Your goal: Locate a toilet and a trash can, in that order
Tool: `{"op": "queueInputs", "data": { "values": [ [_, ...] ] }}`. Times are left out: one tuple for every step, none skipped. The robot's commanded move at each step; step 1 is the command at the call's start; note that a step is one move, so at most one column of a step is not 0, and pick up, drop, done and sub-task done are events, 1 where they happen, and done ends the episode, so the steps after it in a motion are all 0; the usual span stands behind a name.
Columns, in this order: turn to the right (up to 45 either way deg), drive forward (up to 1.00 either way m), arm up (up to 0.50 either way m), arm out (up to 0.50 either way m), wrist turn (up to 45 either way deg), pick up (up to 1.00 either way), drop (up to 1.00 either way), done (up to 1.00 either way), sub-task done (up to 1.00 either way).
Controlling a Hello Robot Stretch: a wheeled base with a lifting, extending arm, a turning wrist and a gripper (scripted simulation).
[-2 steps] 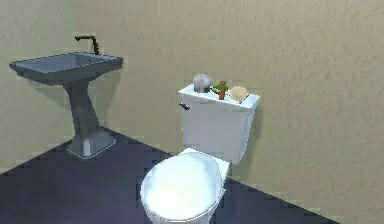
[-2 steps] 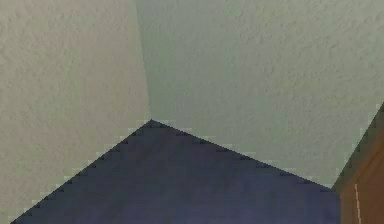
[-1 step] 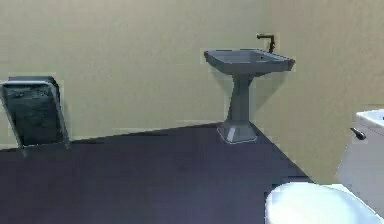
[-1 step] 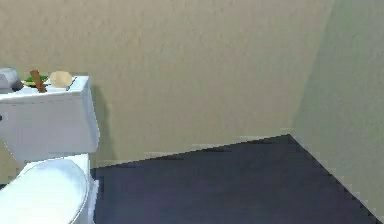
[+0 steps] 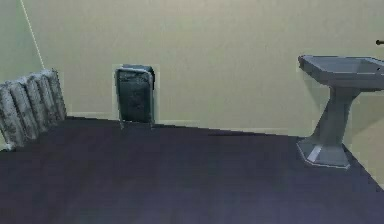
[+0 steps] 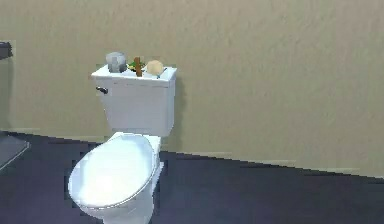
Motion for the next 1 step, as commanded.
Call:
{"op": "queueInputs", "data": {
  "values": [
    [0.0,1.0,0.0,0.0,0.0,0.0,0.0,0.0,0.0]
  ]
}}
